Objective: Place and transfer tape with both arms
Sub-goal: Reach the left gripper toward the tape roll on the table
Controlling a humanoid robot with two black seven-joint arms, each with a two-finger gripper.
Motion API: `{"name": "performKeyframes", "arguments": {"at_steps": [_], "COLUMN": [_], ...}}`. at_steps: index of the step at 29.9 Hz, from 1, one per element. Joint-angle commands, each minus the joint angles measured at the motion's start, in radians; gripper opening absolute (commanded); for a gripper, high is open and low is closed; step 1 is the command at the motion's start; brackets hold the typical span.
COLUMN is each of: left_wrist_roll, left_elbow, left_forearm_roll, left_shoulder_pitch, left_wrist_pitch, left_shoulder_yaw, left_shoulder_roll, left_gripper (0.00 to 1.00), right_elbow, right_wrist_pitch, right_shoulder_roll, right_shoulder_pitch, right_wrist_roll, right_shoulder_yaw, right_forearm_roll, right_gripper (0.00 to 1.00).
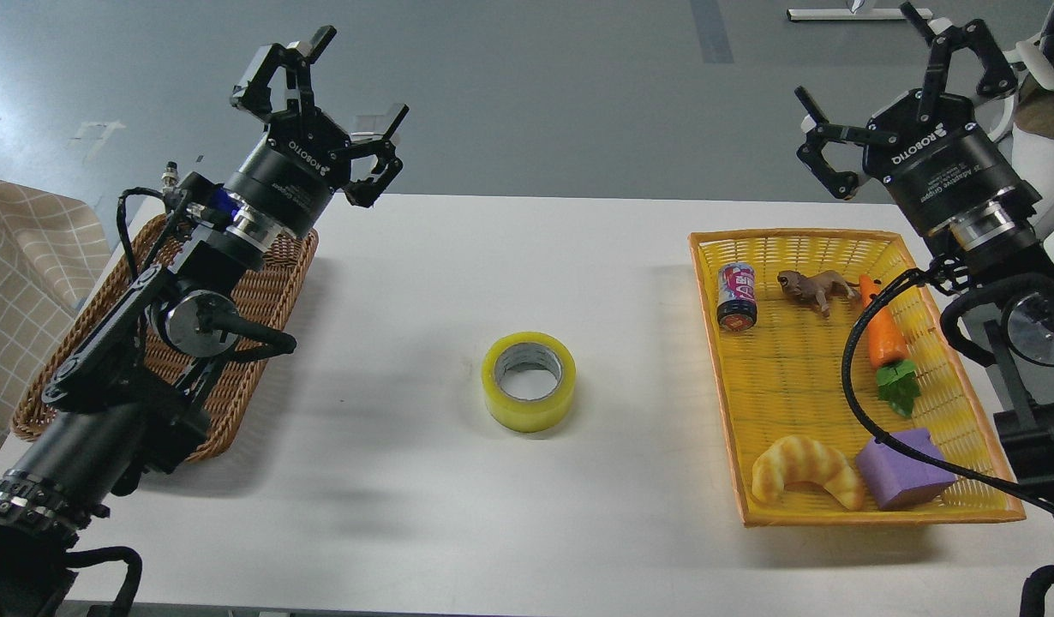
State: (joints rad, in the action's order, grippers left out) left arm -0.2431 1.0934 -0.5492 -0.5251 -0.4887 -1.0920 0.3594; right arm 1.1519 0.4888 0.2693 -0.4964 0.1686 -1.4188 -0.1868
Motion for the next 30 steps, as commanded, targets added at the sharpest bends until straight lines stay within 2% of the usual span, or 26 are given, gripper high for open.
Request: {"name": "performKeyframes", "arguments": {"at_steps": [1,7,10,15,18,30], "left_wrist_roll": [-0.002,-0.005,-0.005,-0.005,-0.005,-0.004], "left_elbow": [0.008,0.098,0.164,0.243,0.252,0.284], "left_forearm_roll": [-0.128,-0.400,-0.573,-0.817,-0.929,-1.364], "left_shoulder_pitch": [-0.003,-0.001,0.000,0.007,0.004,-0.050], "left_wrist_pitch": [0.000,0.000,0.048,0.067,0.070,0.071], "left_shoulder_yaw": [0.015,0.020,0.020,0.021,0.037,0.237], "left_shoulder_roll": [0.022,0.076,0.088,0.087,0.078,0.082], "left_gripper": [0.98,0.98,0.98,0.98,0.98,0.98], "right_elbow": [0.000,-0.003,-0.003,0.000,-0.001,-0.003], "right_wrist_pitch": [0.000,0.000,0.000,0.000,0.000,0.000], "right_shoulder_roll": [0.004,0.014,0.019,0.019,0.019,0.019], "right_shoulder_pitch": [0.021,0.058,0.076,0.096,0.107,0.125], "right_wrist_roll": [0.000,-0.008,-0.009,-0.011,-0.011,-0.011], "right_shoulder_yaw": [0.000,-0.002,-0.005,-0.019,-0.031,-0.054], "right_forearm_roll": [0.000,0.000,0.000,0.000,0.000,0.000], "right_gripper": [1.00,1.00,1.00,1.00,1.00,1.00]}}
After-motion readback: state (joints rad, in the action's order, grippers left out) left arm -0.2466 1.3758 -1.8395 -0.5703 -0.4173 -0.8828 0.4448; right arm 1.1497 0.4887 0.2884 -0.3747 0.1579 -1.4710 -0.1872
